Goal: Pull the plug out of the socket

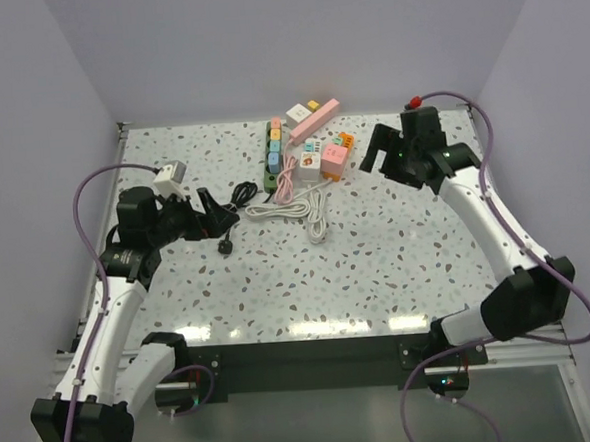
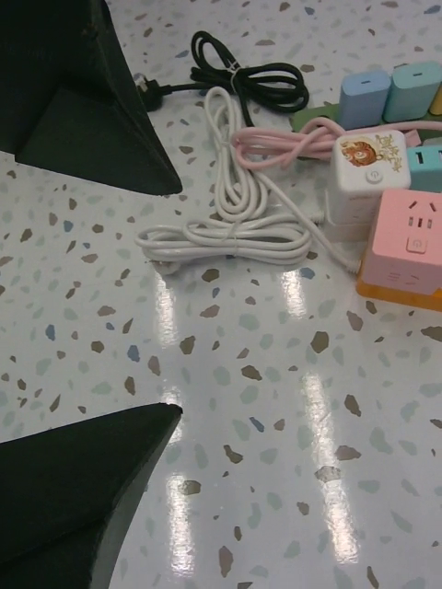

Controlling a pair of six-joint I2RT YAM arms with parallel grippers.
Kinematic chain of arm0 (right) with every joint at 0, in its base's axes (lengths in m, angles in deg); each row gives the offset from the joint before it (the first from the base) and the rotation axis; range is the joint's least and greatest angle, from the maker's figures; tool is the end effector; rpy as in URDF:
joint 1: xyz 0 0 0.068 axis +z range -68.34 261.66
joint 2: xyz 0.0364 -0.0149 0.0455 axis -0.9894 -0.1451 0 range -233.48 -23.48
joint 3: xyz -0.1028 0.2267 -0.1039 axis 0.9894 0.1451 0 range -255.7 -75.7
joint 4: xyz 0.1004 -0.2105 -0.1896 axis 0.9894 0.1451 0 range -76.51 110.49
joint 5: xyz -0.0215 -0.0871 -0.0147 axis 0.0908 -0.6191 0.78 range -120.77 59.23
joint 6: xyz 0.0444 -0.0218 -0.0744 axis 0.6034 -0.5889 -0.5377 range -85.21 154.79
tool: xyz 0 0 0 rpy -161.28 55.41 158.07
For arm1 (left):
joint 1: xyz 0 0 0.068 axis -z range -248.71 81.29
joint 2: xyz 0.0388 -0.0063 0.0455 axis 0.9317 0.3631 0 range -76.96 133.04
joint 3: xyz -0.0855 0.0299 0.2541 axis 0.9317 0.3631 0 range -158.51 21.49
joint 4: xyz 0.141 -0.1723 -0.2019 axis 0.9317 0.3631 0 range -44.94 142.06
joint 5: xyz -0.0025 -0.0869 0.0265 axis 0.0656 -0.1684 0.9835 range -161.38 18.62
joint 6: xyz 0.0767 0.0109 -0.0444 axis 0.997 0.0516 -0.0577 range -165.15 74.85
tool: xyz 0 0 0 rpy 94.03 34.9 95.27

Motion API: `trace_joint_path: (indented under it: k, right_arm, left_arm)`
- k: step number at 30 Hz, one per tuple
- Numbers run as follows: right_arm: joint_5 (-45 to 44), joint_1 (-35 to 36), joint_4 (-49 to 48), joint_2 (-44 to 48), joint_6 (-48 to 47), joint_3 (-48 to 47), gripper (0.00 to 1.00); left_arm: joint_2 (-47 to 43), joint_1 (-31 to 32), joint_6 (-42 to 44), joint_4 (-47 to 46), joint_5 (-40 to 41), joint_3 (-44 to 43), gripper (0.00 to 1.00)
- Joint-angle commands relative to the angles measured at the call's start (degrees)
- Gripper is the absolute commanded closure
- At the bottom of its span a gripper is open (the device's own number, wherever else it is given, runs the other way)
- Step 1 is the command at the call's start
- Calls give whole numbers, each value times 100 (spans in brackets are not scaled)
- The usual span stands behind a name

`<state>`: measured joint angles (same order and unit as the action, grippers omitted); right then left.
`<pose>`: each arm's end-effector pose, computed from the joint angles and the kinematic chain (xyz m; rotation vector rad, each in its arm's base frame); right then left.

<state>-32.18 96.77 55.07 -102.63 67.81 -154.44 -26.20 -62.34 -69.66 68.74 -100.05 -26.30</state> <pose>0.3595 0.0950 0.3248 0.3764 2.3066 0.3980 0.2666 -0.0682 0.2961 -0.0040 2.0787 -0.8428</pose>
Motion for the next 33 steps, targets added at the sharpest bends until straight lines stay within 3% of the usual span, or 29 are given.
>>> trace_joint_path:
  k: [1,7,9,12,16,24,28,31,33]
  right_arm:
    - [-719,298,78,-502,100,-877,1]
    - [-1264,642,174,-2198,433,-2231,1]
    - [-1502,720,726,-3033,565,-2889,1]
    - [-1810,774,1614,-4220,732,-4784,1]
    - [-1915,774,1985,-5153,864,-5782,1]
    - [-1636,782,1704,-5716,918,-5662,2]
    - [-1503,791,1590,-5909,786,-5512,7]
    - [-1476,791,1555,-5989,680,-5433,16]
    - [-1459,800,1502,-6041,601,-5424,28]
  left_arm:
    - [-67,31,-18,-312,-210,121,0]
    - [-23,31,-106,-364,-148,287,0]
    - [-49,31,-167,-399,-166,375,0]
    - [-128,31,-212,-417,-157,463,0]
    - [-260,31,-247,-364,-69,543,0]
    - [-304,31,-230,-215,45,701,0]
    - [-295,31,-229,-224,80,745,0]
    - [-260,22,-264,-276,63,780,0]
    - [-242,31,-265,-276,54,780,0]
